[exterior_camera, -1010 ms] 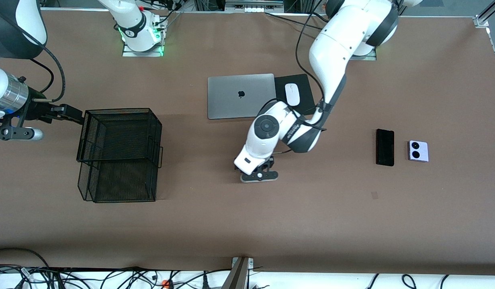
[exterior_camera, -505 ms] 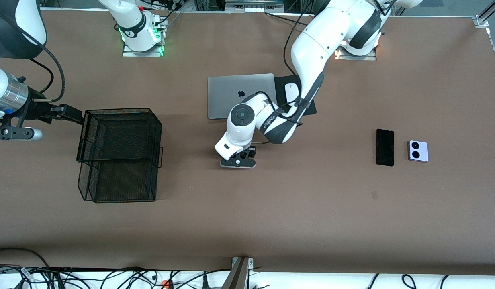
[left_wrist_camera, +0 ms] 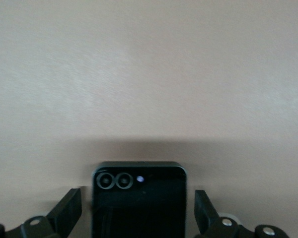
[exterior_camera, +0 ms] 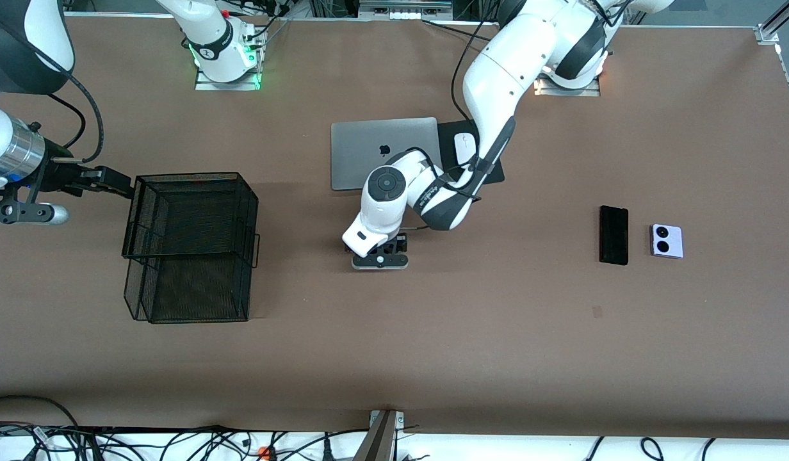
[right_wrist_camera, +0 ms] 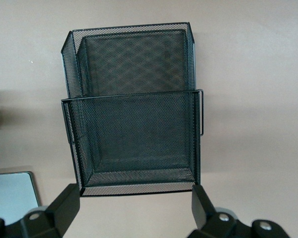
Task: Place phones with both arms
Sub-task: 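Carry the flip phone to mid-table and release it with the left gripper, then reach the right gripper to the flip phone while the left gripper reaches the slab phone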
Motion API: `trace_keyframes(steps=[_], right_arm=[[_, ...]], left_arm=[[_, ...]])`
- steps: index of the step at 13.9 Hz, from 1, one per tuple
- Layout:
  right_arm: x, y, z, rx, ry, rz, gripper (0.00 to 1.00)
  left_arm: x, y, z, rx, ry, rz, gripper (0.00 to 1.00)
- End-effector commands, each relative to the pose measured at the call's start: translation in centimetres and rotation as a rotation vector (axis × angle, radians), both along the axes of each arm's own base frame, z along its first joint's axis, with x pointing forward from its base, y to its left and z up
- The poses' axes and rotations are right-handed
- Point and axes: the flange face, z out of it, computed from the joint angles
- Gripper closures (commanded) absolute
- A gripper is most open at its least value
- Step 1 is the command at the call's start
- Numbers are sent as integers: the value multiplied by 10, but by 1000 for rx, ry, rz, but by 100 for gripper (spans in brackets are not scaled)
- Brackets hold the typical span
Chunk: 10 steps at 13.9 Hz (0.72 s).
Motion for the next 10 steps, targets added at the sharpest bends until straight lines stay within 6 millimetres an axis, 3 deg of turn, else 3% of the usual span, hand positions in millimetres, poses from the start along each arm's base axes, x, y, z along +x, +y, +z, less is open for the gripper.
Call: trace_keyframes(steps=[1, 3, 5, 6, 7, 9, 10], right_arm=[[0, -1, 5, 8, 2, 10, 0], [0, -3, 6, 9, 1, 4, 0], [1, 4, 2, 4, 7, 15, 0], [2, 18, -1, -4, 11, 40, 0], [3, 39, -9, -6, 21, 74, 0], [6, 77, -22, -5, 28, 19, 0], [7, 112, -29, -1, 16, -9, 0]], left_arm=[[27, 32, 45, 20, 66, 55, 0], [50, 76, 87, 75, 117, 45, 0], [71, 125, 107, 135, 158, 81, 0], [77, 151, 111, 173, 207, 74, 0], [88, 190, 118, 201, 253, 53, 0], [99, 249, 131, 291, 285, -6, 0], [102, 279, 135, 325, 295, -18, 0]])
